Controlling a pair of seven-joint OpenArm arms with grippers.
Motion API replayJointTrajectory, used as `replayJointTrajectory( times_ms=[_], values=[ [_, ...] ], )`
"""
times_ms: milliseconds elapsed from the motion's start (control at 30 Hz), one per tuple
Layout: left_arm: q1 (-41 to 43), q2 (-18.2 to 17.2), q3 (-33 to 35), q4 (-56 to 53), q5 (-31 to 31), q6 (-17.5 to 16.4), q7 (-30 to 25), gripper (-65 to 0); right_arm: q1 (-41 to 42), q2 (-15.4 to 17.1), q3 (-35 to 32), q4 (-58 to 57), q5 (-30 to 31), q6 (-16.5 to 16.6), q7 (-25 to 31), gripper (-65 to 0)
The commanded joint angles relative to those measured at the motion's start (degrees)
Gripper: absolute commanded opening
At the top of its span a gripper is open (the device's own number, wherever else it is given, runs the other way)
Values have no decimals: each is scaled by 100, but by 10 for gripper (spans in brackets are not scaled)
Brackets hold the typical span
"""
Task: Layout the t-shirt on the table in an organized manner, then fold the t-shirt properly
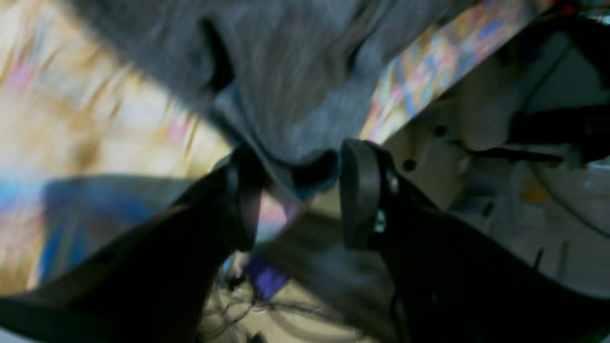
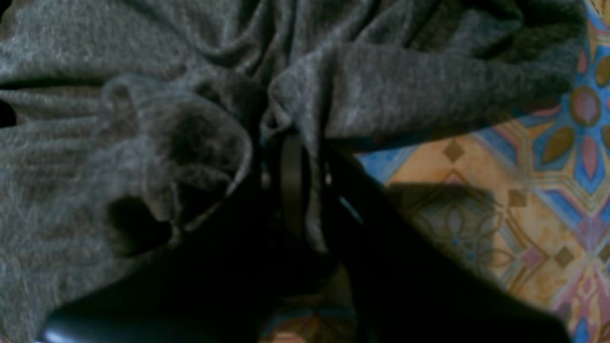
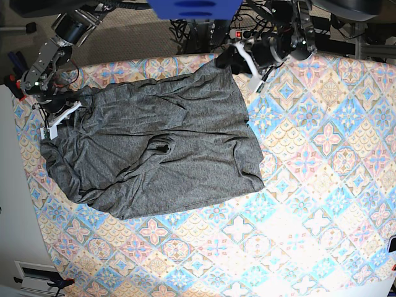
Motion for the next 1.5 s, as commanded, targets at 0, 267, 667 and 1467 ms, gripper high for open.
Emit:
replayJointTrajectory(
  times_ms=[0, 267, 667, 1467],
  values=[
    [23, 19, 10, 14, 92, 38, 54, -391, 56, 92, 3, 70, 61, 34, 90, -650],
    [-109, 19, 212, 5, 110, 38, 62, -566, 56, 92, 3, 70, 61, 34, 90, -650],
    [-338, 10, 705, 550, 57, 38, 62, -650, 56, 92, 3, 70, 61, 34, 98, -650],
    [-1182, 1, 116, 1429, -760, 38, 80, -650, 56, 92, 38, 123, 61, 34, 107, -650]
  ],
)
